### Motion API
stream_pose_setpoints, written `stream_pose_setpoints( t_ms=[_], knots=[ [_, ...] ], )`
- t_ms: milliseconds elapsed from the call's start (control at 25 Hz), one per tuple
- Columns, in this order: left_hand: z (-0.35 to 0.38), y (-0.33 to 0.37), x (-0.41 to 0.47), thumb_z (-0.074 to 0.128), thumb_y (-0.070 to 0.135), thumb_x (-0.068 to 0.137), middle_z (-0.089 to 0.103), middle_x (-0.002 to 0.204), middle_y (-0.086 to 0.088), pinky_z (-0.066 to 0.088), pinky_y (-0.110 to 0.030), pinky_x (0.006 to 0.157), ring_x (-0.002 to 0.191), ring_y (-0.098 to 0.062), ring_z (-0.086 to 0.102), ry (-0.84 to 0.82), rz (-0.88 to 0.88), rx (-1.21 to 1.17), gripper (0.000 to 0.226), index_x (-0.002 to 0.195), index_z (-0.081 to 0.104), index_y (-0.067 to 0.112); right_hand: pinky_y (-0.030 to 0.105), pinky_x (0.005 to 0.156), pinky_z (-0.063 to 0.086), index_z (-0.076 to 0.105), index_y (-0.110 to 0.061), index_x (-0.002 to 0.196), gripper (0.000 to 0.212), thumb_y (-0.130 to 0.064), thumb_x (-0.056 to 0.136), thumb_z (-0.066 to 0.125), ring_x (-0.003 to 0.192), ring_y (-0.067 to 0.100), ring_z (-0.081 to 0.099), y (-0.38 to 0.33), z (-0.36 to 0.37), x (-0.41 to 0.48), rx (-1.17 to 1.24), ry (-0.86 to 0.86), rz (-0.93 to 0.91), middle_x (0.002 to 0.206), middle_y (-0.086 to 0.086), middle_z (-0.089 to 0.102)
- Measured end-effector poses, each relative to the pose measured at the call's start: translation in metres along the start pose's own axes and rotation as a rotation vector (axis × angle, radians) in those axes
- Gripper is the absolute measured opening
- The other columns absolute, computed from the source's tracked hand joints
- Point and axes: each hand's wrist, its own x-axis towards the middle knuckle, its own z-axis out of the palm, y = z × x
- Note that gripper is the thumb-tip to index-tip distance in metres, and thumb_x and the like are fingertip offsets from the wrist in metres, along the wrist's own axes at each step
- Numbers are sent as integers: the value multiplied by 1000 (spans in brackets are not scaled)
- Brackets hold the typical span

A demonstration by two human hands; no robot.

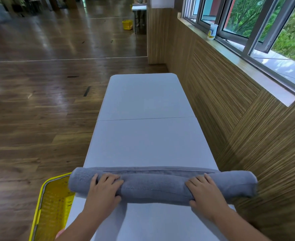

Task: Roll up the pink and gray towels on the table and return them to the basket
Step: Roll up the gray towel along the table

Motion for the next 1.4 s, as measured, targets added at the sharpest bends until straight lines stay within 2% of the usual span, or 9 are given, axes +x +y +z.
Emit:
stream_pose_setpoints(
  t_ms=[120,240,320,480,680,880,1040,1160,1400],
  knots=[
    [-8,4,5,55,42,65,54,92,15,41,-50,93,90,-16,52,120,21,-20,14,68,63,31,34,97,37,61,-28,94,29,-47,75,50,97,14,49,6,-29,16,31,-132,-28,103,-12,64],
    [-13,-1,24,53,42,67,53,87,10,42,-59,91,82,-19,56,187,-34,32,19,79,65,34,35,78,37,57,-24,88,29,-46,77,43,88,19,49,17,-48,44,86,-203,31,101,-4,67],
    [-17,-5,39,60,39,72,61,91,9,39,-64,96,86,-19,63,196,-88,33,34,105,61,39,37,80,41,61,-27,101,31,-43,82,42,96,23,56,25,-48,61,128,-165,73,108,-3,68],
    [-11,-9,52,61,30,92,61,120,12,28,-65,108,111,-16,57,140,-122,49,30,116,57,46,38,94,42,57,-30,125,29,-36,100,42,103,22,59,31,-24,71,83,97,152,117,-2,68],
    [-2,4,48,14,57,95,49,145,13,11,-60,119,138,-13,38,59,-170,-56,56,137,48,42,41,117,24,45,-32,138,37,-34,101,40,124,16,47,17,-14,64,39,6,204,135,-9,57],
    [-11,62,63,29,64,85,20,164,10,4,-45,122,151,-15,14,-45,141,-121,75,154,16,39,47,120,20,33,-31,151,61,-54,94,39,140,21,37,-38,-24,80,199,-15,-32,154,-2,41],
    [-3,73,76,29,69,80,25,162,9,5,-45,122,149,-16,19,-111,219,-75,80,153,19,38,45,120,16,33,-31,151,67,-55,88,40,139,20,36,-50,-12,86,120,-46,-142,152,-5,42],
    [0,10,67,45,76,76,39,154,11,13,-42,120,142,-14,32,-73,182,-31,83,150,24,45,40,117,24,33,-37,147,71,-67,83,40,133,15,42,11,-14,70,58,-39,-94,144,-11,48],
    [-5,-89,42,42,76,76,55,138,18,37,-43,108,128,-9,50,-54,16,66,78,148,32,46,43,118,24,15,-45,151,88,-69,74,49,134,6,35,105,-31,29,-92,-227,67,146,-22,38]
  ],
)
